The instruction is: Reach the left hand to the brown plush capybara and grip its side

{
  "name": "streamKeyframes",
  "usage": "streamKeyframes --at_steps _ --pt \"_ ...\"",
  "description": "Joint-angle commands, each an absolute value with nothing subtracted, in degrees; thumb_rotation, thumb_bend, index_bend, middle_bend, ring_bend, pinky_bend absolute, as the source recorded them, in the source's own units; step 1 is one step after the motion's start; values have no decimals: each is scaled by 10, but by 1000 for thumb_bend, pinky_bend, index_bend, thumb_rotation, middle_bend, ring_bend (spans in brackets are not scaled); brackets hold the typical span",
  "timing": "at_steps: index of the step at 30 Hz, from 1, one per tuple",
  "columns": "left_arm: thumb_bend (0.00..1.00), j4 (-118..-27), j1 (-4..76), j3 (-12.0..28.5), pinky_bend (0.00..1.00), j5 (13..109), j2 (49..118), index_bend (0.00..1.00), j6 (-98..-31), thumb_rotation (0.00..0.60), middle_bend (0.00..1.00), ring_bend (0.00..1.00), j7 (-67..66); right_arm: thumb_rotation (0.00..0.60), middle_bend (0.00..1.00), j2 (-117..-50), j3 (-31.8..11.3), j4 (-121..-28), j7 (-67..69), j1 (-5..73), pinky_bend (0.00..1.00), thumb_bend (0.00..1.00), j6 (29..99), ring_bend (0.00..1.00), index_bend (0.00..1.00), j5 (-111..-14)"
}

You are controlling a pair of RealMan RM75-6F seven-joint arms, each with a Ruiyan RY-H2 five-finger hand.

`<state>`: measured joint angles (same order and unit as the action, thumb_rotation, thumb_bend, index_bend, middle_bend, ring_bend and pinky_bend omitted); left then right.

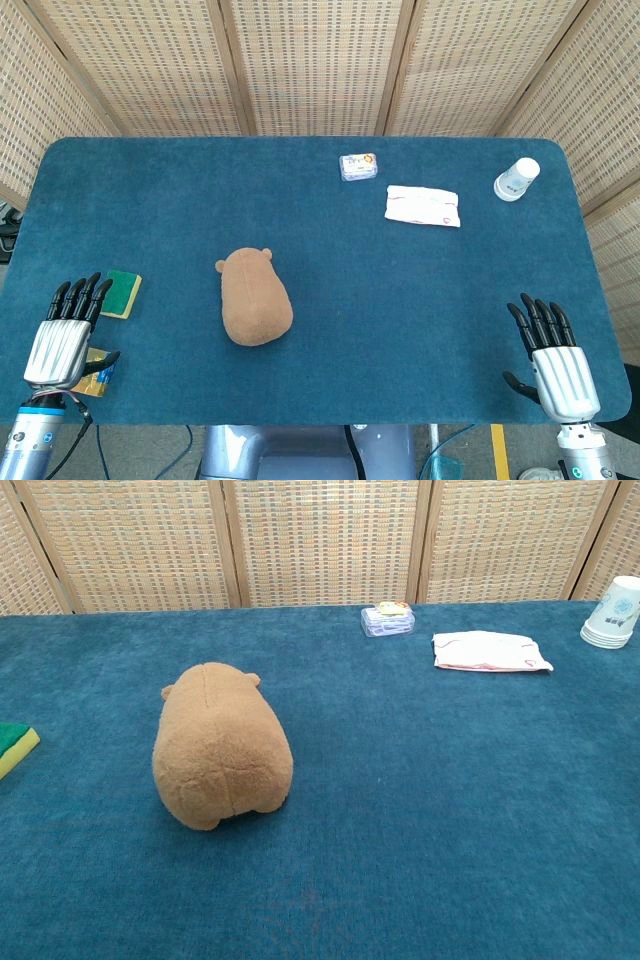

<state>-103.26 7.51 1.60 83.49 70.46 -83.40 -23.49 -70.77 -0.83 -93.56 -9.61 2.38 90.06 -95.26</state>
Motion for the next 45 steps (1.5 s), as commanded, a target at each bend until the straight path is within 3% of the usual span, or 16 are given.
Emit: streamKeyframes --at_steps 1,31,35,38,45 --pt "68 -1032 76 16 0 834 705 0 -832 600 0 0 -235 600 0 -709 -7 -935 -99 25 0 110 898 0 0 -953" --pt "73 -1030 88 27 0 822 708 0 -815 600 0 0 -214 600 0 -713 -11 -928 -94 28 0 109 890 0 0 -944" --pt "78 -1037 103 44 0 799 704 0 -795 600 0 0 -207 600 0 -715 -14 -924 -94 30 0 109 886 0 0 -937" --pt "161 -1045 122 66 0 762 696 14 -766 600 0 0 -206 600 0 -716 -16 -923 -95 31 0 109 883 0 0 -933" --pt "259 -1079 207 151 0 587 651 212 -636 600 0 0 -195 600 0 -721 -24 -920 -103 37 0 109 871 0 0 -914"
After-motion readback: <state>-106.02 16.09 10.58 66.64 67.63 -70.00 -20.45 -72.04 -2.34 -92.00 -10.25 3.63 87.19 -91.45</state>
